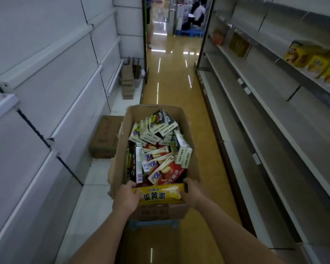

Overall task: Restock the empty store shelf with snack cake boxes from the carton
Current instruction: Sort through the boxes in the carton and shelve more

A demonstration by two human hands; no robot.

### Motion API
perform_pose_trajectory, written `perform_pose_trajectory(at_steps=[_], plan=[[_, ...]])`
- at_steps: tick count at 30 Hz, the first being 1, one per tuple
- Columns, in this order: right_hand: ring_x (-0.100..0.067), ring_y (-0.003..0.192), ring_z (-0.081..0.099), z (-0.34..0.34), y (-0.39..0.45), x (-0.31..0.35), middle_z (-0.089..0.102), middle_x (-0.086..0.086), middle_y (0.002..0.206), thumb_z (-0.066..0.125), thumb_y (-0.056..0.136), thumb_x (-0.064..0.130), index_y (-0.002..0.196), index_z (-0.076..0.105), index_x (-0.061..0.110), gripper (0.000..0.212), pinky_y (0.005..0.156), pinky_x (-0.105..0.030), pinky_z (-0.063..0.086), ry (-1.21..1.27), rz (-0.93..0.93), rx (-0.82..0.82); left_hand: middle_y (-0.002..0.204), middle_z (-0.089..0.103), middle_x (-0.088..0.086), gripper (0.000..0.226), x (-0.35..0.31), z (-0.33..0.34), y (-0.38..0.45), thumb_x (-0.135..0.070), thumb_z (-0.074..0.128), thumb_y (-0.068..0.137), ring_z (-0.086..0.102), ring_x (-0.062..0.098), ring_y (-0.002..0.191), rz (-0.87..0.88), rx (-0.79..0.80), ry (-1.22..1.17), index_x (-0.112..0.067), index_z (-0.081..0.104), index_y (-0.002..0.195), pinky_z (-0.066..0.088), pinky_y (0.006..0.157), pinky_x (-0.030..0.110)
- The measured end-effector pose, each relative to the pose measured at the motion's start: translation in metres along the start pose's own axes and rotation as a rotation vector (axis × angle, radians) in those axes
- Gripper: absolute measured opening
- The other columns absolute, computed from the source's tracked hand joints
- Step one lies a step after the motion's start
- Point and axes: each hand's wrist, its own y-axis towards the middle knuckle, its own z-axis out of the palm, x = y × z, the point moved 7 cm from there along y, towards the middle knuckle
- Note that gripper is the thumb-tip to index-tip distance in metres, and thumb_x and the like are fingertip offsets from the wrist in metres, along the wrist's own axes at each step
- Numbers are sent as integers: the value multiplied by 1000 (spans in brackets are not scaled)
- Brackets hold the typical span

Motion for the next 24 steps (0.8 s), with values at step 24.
perform_pose_trajectory(at_steps=[24], plan=[[-35,140,12,66,90,6,-14,1,160,74,82,31,153,-2,24,104,105,-41,39,-217,-27,140,152,25,5,93,16,85,66,-59,71,72,16,30,142,10,342,402,-29,26,147,25,113,47]])
